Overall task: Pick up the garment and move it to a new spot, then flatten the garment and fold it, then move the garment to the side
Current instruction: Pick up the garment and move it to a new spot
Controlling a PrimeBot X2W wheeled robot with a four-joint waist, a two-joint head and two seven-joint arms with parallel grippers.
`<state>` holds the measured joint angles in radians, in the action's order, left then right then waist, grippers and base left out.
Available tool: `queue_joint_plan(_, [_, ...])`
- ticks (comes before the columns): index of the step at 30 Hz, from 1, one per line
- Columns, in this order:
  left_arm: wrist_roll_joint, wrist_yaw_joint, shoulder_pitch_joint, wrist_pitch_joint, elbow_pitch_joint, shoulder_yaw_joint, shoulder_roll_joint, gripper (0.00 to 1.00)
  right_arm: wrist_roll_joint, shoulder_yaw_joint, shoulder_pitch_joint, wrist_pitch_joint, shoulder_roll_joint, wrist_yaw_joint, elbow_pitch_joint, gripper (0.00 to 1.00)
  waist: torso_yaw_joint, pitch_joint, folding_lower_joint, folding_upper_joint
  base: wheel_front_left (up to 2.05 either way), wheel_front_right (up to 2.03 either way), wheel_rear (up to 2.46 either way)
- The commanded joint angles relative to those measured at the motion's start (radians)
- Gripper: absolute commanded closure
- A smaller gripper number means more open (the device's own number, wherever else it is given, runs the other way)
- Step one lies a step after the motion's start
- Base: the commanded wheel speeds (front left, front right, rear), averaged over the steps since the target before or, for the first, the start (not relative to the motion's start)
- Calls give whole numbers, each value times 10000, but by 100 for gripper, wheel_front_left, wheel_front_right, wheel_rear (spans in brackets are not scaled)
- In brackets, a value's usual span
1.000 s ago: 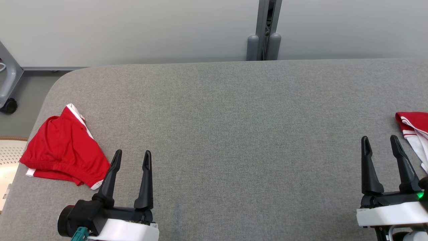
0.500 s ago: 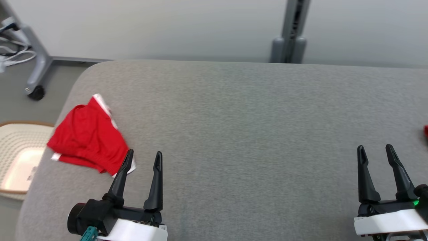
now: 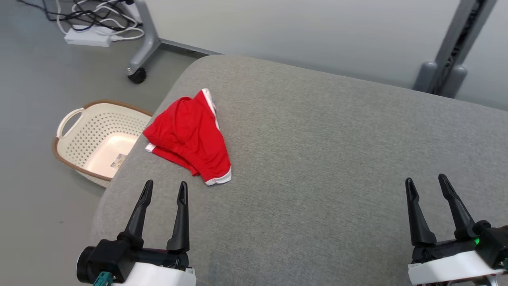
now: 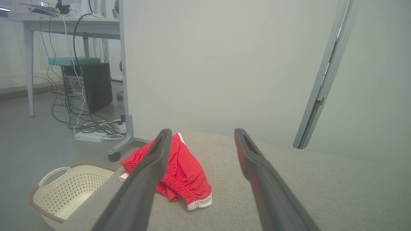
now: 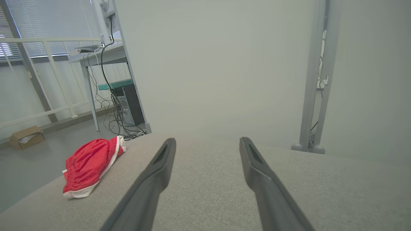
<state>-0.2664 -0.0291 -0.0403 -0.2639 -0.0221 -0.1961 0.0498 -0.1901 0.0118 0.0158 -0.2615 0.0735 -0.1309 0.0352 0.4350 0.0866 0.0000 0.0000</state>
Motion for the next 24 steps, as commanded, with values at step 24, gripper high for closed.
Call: queue_joint_plan(24, [-268,-259,-255,-2,-107,184,26,0,-15,571,-101,-49,402,3,137,0,951,1,0,0,0,0,0])
